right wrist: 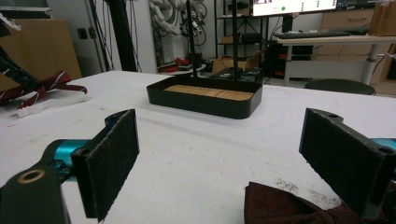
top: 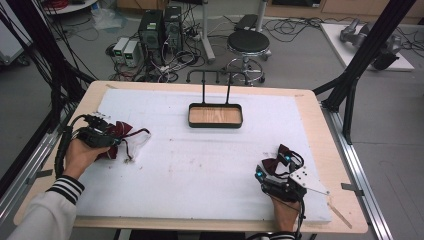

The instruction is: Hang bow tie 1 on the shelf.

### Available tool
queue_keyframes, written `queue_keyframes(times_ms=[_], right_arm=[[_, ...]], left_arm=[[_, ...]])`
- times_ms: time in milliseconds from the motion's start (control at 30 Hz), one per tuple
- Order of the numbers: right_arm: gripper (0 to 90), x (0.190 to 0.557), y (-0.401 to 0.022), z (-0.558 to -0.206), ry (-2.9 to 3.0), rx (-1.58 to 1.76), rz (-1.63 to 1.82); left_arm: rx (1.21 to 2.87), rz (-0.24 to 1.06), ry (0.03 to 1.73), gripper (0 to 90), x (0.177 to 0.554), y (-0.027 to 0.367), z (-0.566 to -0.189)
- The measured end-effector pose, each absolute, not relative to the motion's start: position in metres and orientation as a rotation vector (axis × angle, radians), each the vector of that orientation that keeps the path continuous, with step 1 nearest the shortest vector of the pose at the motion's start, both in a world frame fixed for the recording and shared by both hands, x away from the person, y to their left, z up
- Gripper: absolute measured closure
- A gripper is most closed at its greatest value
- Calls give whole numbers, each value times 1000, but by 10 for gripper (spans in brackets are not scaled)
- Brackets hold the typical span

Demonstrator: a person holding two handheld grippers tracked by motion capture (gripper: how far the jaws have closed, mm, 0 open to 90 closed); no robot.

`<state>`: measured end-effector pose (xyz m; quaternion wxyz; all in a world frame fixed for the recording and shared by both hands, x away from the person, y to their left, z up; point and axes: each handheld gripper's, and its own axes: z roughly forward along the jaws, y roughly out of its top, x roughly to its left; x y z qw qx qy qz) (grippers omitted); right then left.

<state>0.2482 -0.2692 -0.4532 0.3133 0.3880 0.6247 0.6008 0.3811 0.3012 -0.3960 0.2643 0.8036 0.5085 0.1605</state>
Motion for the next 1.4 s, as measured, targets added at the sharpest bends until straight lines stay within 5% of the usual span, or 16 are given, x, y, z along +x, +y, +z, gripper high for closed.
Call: queue_keyframes(times_ms=[1400], right_arm=[[112, 248, -269, -453, 1652, 1020, 1582]], left_arm=[[1819, 591, 928, 742, 367, 266, -328]])
